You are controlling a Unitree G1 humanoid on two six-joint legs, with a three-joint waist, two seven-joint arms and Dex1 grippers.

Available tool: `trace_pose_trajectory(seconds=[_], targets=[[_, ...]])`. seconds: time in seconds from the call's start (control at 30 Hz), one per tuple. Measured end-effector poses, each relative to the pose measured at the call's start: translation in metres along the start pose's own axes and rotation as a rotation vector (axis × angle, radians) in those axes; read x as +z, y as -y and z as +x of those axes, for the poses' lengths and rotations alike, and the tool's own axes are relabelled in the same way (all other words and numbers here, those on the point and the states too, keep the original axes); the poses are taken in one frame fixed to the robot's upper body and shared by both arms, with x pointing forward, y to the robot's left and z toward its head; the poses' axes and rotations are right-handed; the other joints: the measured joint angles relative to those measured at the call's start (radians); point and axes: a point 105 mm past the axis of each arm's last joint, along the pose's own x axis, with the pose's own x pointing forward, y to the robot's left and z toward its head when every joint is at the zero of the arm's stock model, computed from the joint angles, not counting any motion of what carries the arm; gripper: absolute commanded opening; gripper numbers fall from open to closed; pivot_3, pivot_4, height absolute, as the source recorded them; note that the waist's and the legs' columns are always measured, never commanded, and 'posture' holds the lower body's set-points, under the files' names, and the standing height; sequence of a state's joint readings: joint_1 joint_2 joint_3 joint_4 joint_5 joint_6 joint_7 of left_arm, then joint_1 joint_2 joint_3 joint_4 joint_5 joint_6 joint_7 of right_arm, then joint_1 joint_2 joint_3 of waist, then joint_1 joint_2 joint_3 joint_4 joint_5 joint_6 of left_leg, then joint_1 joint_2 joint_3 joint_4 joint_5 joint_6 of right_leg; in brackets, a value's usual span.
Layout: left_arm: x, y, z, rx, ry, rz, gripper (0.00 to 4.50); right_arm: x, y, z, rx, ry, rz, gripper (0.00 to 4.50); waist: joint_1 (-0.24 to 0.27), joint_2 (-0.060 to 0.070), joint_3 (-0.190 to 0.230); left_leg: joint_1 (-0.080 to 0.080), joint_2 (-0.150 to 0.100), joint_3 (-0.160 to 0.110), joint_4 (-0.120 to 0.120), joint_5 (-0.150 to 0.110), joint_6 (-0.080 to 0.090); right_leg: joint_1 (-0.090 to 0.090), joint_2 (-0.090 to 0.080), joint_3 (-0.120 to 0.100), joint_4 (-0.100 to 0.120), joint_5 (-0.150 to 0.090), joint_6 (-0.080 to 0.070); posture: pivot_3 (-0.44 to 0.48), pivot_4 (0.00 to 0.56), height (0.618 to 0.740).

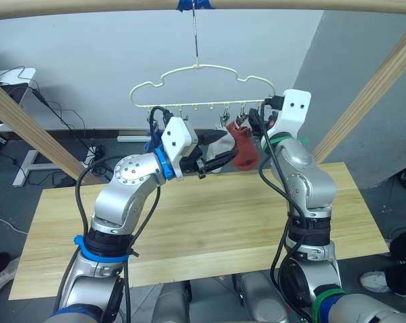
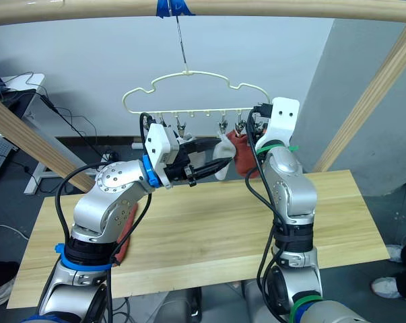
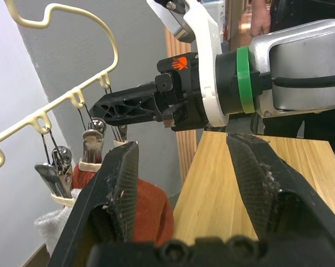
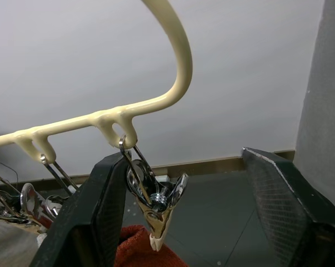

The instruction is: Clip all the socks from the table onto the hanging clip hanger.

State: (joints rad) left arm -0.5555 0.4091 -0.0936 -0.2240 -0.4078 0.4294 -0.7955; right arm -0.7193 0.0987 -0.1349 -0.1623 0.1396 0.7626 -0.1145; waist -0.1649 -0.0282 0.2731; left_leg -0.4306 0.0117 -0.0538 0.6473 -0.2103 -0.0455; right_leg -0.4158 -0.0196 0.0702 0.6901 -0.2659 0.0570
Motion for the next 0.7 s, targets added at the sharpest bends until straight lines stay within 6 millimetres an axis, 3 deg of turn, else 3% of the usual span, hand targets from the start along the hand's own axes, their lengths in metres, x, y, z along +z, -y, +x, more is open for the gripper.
trace_pose_trajectory(seconds=[0.37,0.7], targets=[[-0.001,0.0,0.0,0.002,-0.003,0.001,2.77,-0.014,0.002,-0.002,-0.005,-0.047,-0.002,3.32,0.0,0.0,0.0,0.0,0.0,0.0,0.0,0.0,0.0,0.0,0.0,0.0,0.0,0.0,0.0,-0.182,0.195,0.74],[-0.001,0.0,0.0,0.004,-0.006,0.003,2.77,-0.012,0.0,-0.002,0.004,-0.038,-0.001,3.32,0.0,0.0,0.0,0.0,0.0,0.0,0.0,0.0,0.0,0.0,0.0,0.0,0.0,0.0,0.0,-0.182,0.196,0.74]])
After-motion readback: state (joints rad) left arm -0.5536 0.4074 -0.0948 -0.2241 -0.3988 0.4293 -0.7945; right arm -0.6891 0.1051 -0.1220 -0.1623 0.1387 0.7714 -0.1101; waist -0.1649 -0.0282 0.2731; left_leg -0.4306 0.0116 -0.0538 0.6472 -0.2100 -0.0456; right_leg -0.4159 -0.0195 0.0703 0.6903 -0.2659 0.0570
